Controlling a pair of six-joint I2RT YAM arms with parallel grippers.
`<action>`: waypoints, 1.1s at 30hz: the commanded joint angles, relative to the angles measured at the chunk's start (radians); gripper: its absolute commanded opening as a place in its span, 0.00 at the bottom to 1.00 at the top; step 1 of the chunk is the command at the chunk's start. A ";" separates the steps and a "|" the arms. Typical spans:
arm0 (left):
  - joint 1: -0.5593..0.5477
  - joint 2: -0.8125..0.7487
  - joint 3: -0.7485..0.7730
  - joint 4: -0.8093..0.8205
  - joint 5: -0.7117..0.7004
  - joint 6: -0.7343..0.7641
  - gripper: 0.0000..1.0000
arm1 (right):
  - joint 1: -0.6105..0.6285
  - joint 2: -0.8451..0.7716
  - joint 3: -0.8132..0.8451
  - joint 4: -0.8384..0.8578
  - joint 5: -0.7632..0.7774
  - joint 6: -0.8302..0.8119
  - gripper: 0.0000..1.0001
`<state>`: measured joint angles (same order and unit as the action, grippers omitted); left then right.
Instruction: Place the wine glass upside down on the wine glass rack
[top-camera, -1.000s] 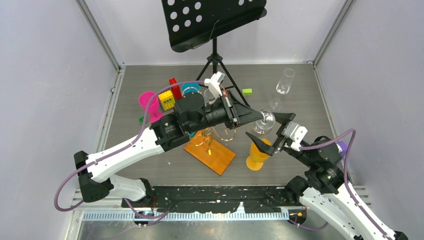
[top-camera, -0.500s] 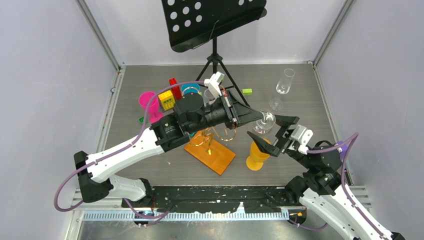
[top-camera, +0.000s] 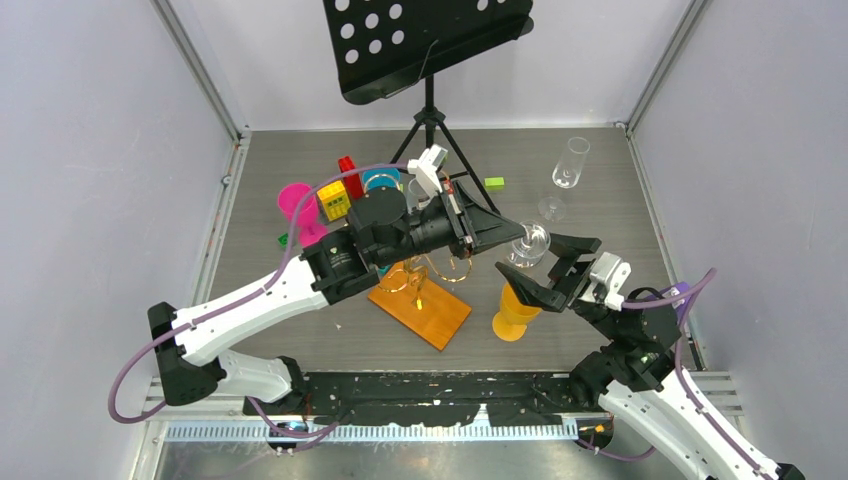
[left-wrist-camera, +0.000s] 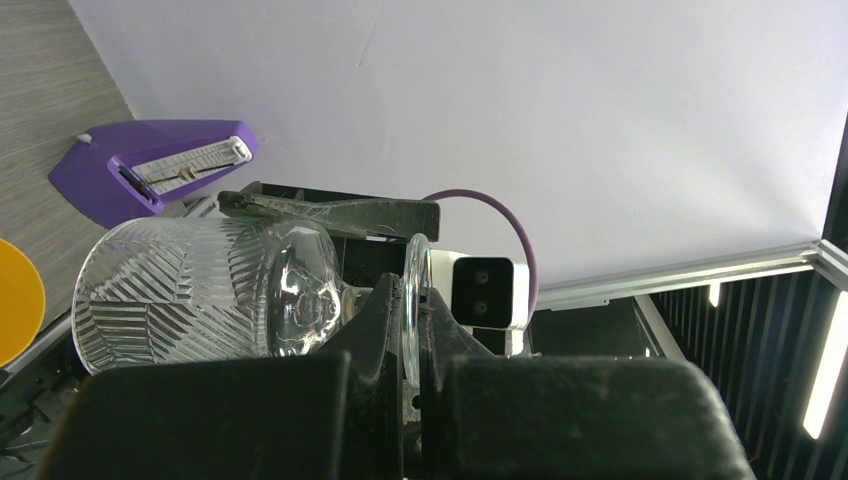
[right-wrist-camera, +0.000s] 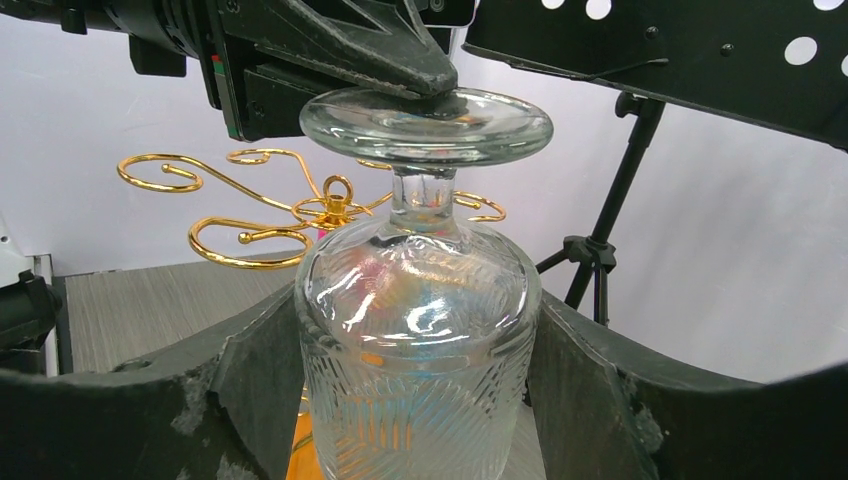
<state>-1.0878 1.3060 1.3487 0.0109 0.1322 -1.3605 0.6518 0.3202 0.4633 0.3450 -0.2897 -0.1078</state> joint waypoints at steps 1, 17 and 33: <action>0.006 -0.059 0.000 0.143 0.005 -0.022 0.00 | 0.002 -0.013 0.004 0.065 0.023 0.013 0.40; 0.057 -0.110 -0.063 0.182 0.010 0.013 0.67 | 0.002 -0.052 0.120 -0.141 0.121 -0.012 0.05; 0.094 -0.379 0.050 -0.536 -0.391 0.852 0.67 | 0.001 -0.003 0.125 -0.266 0.074 -0.016 0.05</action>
<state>-0.9989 0.9874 1.3708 -0.3695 -0.0902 -0.7830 0.6518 0.3038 0.5480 0.0174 -0.1993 -0.1154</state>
